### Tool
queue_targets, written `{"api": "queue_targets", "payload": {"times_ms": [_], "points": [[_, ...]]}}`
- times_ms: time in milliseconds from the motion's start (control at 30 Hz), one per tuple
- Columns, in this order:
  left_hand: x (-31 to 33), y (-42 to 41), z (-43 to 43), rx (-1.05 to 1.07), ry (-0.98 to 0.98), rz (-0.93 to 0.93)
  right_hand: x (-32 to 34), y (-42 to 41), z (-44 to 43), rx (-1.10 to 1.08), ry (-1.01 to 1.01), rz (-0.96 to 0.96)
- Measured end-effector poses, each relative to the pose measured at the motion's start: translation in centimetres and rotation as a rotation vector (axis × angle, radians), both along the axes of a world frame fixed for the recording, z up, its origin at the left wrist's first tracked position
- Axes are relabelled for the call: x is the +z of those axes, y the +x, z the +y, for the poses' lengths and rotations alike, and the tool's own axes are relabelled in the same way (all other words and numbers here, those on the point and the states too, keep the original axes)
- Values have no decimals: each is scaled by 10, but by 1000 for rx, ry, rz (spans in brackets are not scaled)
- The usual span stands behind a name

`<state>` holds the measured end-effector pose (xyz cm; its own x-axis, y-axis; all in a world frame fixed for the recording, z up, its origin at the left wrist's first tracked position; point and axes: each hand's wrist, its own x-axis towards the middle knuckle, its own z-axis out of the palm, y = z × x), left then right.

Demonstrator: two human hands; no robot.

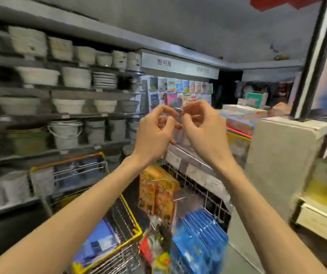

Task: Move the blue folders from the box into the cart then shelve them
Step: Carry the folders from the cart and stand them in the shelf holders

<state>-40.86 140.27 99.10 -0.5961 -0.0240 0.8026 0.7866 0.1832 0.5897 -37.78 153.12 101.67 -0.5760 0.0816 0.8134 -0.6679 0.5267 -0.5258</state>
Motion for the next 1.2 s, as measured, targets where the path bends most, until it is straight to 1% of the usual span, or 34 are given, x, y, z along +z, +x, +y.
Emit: {"api": "queue_targets", "payload": {"times_ms": [133, 267, 333, 467, 600, 667, 733, 967, 1100, 1200], "points": [[-60, -28, -66, 138, -19, -138, -46, -34, -65, 25, 38, -157], [-116, -67, -127, 184, -49, -260, -90, -67, -119, 52, 108, -300], [-138, -90, -156, 208, -33, -313, -113, -88, -148, 58, 133, -349], [-186, -144, -214, 208, 10, -456, -160, -146, -208, 25, 171, -464], [-251, -185, -263, 183, 39, -626, -223, -197, -255, -8, 155, -595], [-288, -202, -288, 183, 1, -726, -261, -218, -278, -6, 151, -696], [-324, -213, -308, 198, -37, -846, -299, -233, -295, 2, 156, -801], [-416, -259, -335, 237, 21, -1252, -400, -282, -318, -2, 148, -1064], [-455, -293, -351, 271, -72, -1390, -445, -316, -331, 16, 114, -1175], [-469, -318, -364, 309, -38, -1482, -470, -348, -341, 61, 121, -1246]]}}
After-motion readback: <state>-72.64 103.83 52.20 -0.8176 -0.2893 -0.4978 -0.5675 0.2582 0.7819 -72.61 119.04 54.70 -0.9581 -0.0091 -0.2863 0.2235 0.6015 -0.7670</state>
